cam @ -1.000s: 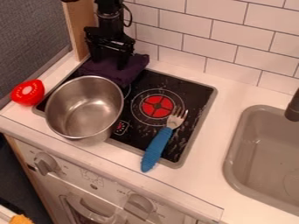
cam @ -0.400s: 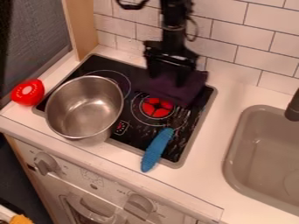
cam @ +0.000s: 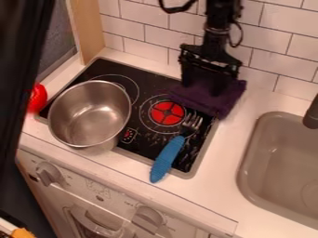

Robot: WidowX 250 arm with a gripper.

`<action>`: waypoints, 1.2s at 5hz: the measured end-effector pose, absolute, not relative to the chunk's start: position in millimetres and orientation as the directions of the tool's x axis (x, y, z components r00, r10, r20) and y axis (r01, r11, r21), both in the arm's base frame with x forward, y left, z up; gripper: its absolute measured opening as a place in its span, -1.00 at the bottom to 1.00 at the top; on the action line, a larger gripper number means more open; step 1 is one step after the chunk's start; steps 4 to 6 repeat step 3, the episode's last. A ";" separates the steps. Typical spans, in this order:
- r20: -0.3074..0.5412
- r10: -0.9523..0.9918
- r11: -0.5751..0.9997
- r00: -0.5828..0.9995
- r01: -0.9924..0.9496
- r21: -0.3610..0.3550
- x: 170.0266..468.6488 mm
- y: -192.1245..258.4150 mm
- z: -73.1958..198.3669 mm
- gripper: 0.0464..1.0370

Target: Move the garnet cloth to the right burner

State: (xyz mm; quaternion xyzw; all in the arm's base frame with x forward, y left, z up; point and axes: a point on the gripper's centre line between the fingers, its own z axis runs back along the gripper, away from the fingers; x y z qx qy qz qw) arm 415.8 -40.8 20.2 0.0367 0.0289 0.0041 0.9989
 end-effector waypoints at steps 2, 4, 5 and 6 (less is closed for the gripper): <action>0.031 -0.024 0.998 0.999 0.022 0.060 401.1 -40.0 65.1 0.92; 0.061 -0.036 0.999 0.997 0.034 0.023 394.3 -33.9 76.8 0.92; 0.061 -0.036 0.999 0.997 0.034 0.023 394.3 -33.9 76.8 0.92; 0.061 -0.036 0.999 0.997 0.034 0.023 394.3 -33.9 76.8 0.92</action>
